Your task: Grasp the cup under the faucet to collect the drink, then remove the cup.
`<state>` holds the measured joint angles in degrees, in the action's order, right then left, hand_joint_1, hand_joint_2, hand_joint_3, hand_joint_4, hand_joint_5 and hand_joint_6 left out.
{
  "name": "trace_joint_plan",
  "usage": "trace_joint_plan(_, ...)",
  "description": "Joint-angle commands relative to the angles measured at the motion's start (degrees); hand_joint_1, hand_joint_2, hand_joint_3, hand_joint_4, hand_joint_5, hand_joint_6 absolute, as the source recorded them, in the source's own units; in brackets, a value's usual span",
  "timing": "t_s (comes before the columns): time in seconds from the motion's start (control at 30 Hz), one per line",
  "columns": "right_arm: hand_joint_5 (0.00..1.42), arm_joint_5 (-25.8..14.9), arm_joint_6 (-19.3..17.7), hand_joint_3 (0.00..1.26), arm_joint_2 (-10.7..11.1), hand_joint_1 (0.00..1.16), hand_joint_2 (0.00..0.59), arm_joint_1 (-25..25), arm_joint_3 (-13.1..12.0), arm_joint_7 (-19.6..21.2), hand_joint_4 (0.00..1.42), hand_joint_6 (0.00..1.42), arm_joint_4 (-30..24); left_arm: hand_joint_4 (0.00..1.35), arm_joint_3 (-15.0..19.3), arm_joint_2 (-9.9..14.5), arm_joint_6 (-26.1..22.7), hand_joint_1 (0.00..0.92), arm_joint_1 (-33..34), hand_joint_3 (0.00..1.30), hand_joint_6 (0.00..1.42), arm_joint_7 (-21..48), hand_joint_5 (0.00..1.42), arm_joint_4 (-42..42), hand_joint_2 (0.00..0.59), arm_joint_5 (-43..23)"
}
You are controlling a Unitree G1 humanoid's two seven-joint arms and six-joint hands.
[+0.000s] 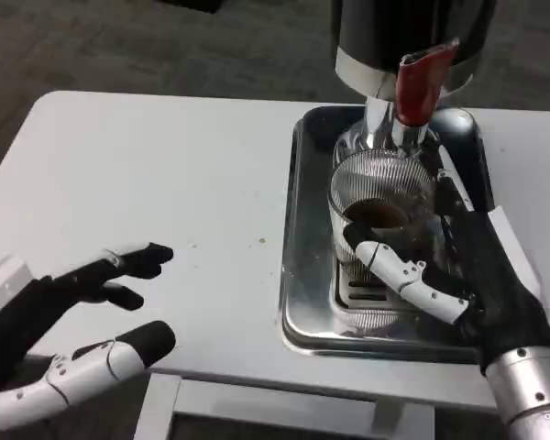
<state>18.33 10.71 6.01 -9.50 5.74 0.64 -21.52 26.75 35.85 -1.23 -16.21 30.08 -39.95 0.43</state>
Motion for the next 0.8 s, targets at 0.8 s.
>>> trace_joint_plan(0.8, 0.18, 2.3, -3.1, 0.0, -2.5, 0.6, 0.224, -1.3, 3.8, 5.2, 0.06, 0.3, 7.2, 0.28, 2.2, 0.4, -0.3, 0.02, -2.9, 0.29, 0.21, 2.2, 0.34, 0.9, 0.098, -1.1)
